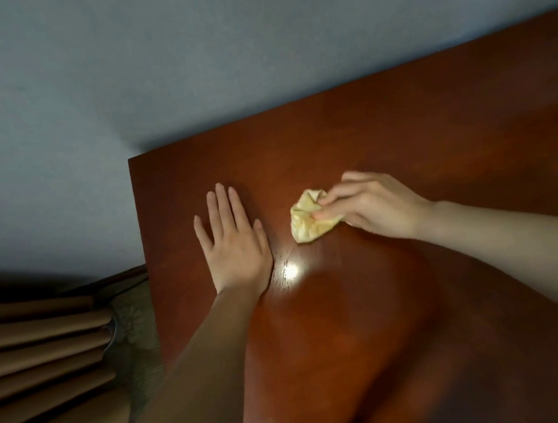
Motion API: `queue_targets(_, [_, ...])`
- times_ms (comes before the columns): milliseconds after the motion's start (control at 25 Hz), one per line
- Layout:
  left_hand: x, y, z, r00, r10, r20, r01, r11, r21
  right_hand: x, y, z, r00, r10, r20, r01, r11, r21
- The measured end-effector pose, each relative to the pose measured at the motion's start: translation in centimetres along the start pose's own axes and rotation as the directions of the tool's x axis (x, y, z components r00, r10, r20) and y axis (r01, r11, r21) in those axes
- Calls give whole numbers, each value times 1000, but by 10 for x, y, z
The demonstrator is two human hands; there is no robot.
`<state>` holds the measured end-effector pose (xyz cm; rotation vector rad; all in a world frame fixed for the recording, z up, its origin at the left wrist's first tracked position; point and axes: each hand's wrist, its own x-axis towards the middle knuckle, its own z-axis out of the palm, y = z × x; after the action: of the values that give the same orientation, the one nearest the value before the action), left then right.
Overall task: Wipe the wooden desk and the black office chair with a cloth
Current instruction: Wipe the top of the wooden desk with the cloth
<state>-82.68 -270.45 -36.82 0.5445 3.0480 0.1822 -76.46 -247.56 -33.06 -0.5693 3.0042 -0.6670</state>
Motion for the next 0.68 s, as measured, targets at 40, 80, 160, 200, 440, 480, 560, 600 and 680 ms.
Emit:
queue_targets(40, [0, 1, 3, 1000, 4, -2, -4, 1000, -6, 7, 5, -2, 998, 50, -37, -50, 999, -6])
queue_targets(80, [0, 1, 5, 1000, -7, -13, 7, 1000, -21, 17, 17, -2, 992, 113, -59, -114, 993, -21])
queue_targets(160, [1, 2, 6, 999, -32, -40, 29, 998, -57, 41, 31, -6, 967, 212, -142, -220, 975, -37])
queue_targets(200, [0, 2, 5, 998, -30, -47, 27, 997, -66, 51, 37, -7, 943, 266, -197, -280, 959, -43])
queue_targets(440, [1, 2, 4, 999, -19, -41, 16, 997, -76, 111, 76, -1, 612, 658, -438, -731, 682, 3])
queue_targets(480, [1, 2, 4, 999, -15, -39, 12, 997, -75, 119, 79, 1, 565, 686, -459, -768, 641, 13])
queue_targets(560, [2, 3, 4, 1000, -4, -29, 1, 997, -77, 126, 81, 4, 509, 702, -498, -800, 599, 26])
queue_targets(600, [3, 3, 4, 1000, 1, -24, -2, 997, -78, 126, 81, 5, 512, 702, -495, -799, 601, 27])
queue_targets(680, [3, 3, 5, 1000, 4, -12, -5, 997, -80, 115, 75, 5, 589, 658, -468, -736, 677, 26])
